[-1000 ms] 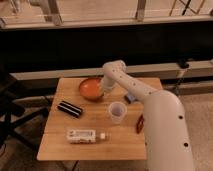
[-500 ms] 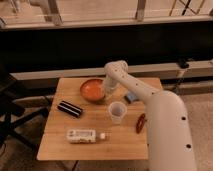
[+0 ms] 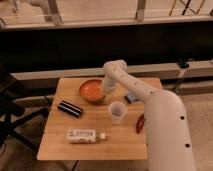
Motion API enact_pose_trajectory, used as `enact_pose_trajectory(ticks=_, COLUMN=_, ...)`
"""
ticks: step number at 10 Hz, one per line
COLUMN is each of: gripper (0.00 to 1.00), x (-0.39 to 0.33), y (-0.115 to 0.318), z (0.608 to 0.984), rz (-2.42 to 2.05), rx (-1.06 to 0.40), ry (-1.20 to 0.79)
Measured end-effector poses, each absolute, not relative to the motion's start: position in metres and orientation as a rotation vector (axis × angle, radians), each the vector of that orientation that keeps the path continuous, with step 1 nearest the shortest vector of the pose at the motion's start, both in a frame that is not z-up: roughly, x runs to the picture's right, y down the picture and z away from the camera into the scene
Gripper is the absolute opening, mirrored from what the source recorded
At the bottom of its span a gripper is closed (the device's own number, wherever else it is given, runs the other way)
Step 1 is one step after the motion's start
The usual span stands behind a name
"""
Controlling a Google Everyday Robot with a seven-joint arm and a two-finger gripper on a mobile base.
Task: Drag the ceramic bowl in a circle
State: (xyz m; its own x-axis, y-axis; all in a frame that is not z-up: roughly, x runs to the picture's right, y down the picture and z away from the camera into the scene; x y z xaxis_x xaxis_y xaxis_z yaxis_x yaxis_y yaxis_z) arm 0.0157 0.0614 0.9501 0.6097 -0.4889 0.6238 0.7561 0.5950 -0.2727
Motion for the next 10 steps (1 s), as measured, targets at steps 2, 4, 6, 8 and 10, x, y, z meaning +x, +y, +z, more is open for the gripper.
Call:
enact_pose_trajectory(ticks=2, gripper=0.00, x=0.025, y=0.063, z=0.948, rz=-0.769, rx=-0.572, ry=-0.531)
enact_pose_trajectory(ticks=4, gripper=0.00, x=0.016, y=0.062, z=0.946, rz=-0.796, rx=-0.580, ry=-0.535)
enact_pose_trajectory(ticks=6, gripper=0.00, x=0.009, y=0.062, z=0.944, rz=-0.808, rx=-0.587, ry=-0.541)
enact_pose_trajectory(ticks=8, gripper=0.00, x=0.019, y=0.063, z=0.944, rz=-0.794, rx=-0.598, ry=-0.544)
enact_pose_trajectory(ticks=10, gripper=0.00, x=0.027, y=0.063, z=0.945, rz=-0.787, rx=-0.609, ry=-0.544)
